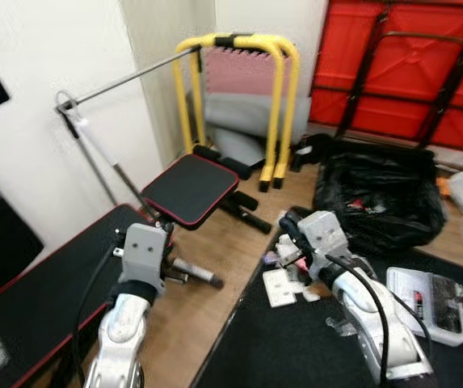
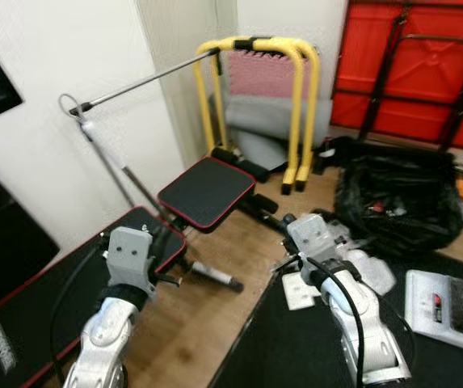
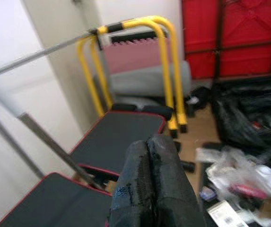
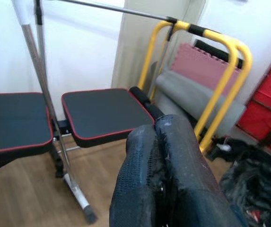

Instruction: Sweep floor

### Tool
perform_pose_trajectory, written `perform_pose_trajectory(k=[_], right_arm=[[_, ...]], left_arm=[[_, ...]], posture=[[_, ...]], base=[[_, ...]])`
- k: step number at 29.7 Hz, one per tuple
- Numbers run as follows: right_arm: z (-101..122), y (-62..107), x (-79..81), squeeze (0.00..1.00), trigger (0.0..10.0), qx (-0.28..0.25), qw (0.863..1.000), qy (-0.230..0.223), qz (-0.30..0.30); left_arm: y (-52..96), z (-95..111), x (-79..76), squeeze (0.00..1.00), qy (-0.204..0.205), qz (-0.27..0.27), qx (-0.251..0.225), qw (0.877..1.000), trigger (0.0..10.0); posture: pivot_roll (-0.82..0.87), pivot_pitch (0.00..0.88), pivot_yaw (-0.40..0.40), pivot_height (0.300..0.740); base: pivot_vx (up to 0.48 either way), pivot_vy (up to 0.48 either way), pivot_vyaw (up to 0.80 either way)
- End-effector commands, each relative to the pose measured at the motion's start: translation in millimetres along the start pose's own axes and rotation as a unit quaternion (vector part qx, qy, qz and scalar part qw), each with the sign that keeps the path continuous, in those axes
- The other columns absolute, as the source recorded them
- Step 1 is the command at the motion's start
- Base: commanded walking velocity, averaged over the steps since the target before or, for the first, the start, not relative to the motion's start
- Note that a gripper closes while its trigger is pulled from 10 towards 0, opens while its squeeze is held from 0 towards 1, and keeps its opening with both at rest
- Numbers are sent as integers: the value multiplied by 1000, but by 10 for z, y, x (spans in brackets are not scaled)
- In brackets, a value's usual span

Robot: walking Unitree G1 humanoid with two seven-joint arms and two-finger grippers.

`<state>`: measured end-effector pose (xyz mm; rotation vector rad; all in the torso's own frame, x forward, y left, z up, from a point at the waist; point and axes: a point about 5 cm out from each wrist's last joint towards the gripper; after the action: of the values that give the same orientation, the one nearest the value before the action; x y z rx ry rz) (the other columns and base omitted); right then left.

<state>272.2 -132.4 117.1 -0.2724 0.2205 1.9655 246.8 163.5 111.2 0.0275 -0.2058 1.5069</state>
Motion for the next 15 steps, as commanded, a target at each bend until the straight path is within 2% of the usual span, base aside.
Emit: perform_pose_trajectory(k=[1,2,12,13,15], right_arm=[[-30,18,-15,0,10000,11,1000,4,0],[-30,18,-15,0,10000,11,1000,4,0],[-7,-16,-12,0,10000,7,1000,-14,21],[1,-42,-36,0,10000,7,999,-17,31],[1,-42,-36,0,10000,7,999,-17,31]], left_arm=[[-13,1,-1,0,5,-2,5,1000,10000],[-13,1,-1,0,5,-2,5,1000,10000],[-10,5,45,0,30,7,15,999,10000],[-3,-8,95,0,47,18,17,999,10000],[-3,-8,95,0,47,18,17,999,10000]], posture=[[41,0,1,740],[41,0,1,740],[36,0,2,740],[35,0,2,740],[35,0,2,740]], base=[[0,0,-800],[0,0,-800],[0,0,0],[0,0,800],[0,0,800]])
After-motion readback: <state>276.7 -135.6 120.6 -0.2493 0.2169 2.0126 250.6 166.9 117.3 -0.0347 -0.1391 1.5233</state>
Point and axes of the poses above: a point about 5 cm out from each wrist's last joint towards the gripper, its own y axis pointing back from the gripper into the wrist, its own z axis along the axis of the wrist's last joint, x = y × z, and after that the axes turned 3 degrees about y, right-handed
